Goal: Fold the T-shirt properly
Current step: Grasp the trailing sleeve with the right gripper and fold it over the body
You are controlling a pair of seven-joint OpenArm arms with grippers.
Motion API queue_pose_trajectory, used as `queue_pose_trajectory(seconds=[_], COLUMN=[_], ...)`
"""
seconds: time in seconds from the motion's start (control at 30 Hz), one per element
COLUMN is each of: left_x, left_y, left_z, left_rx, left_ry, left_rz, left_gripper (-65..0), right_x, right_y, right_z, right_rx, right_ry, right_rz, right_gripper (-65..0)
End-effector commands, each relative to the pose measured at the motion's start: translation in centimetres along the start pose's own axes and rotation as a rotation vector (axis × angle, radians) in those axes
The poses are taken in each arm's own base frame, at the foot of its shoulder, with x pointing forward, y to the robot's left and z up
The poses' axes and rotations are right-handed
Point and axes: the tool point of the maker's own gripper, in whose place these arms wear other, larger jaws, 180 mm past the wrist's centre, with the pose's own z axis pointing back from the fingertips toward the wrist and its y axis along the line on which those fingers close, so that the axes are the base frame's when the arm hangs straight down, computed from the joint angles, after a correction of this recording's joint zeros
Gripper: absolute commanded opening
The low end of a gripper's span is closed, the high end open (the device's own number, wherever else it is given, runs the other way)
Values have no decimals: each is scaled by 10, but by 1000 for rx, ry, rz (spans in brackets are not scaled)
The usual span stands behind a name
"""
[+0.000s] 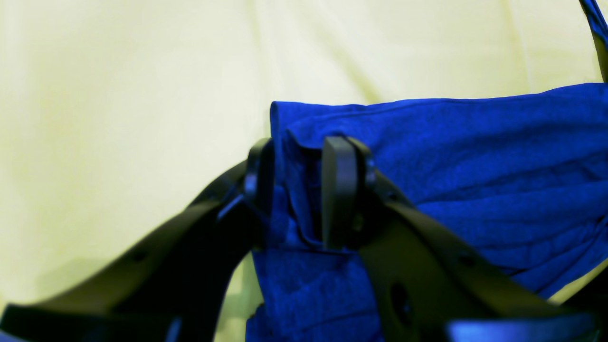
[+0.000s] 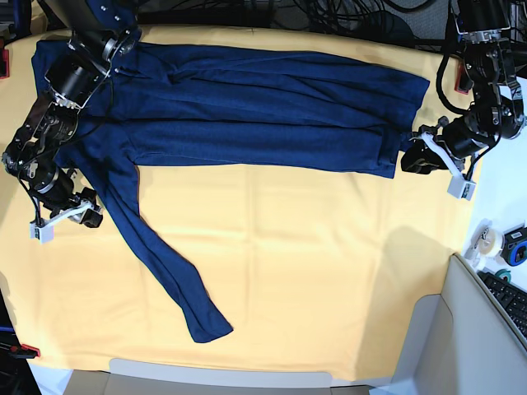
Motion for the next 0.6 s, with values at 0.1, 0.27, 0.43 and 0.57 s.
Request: queue_pose_trajectory(seconds=[0.1, 0.27, 0.43, 0.57], left_x=[16, 15, 14, 14], left_y=[-1, -5, -5, -6], left_z=[5, 1, 1, 1], left_rx=[-2, -14, -15, -16], left_ry=[-45, -48, -48, -48], left_rz=[-25, -13, -11, -10], left_gripper=[-476, -476, -476, -476], right_x=[7, 4, 5, 5], right_y=[9, 11, 20, 22], right_z=[-14, -17, -21, -22], right_rx=[53, 62, 77, 84], right_ry=[1, 7, 5, 5], right_rz=[-35, -42, -46, -48], right_gripper=[-397, -397, -397, -406])
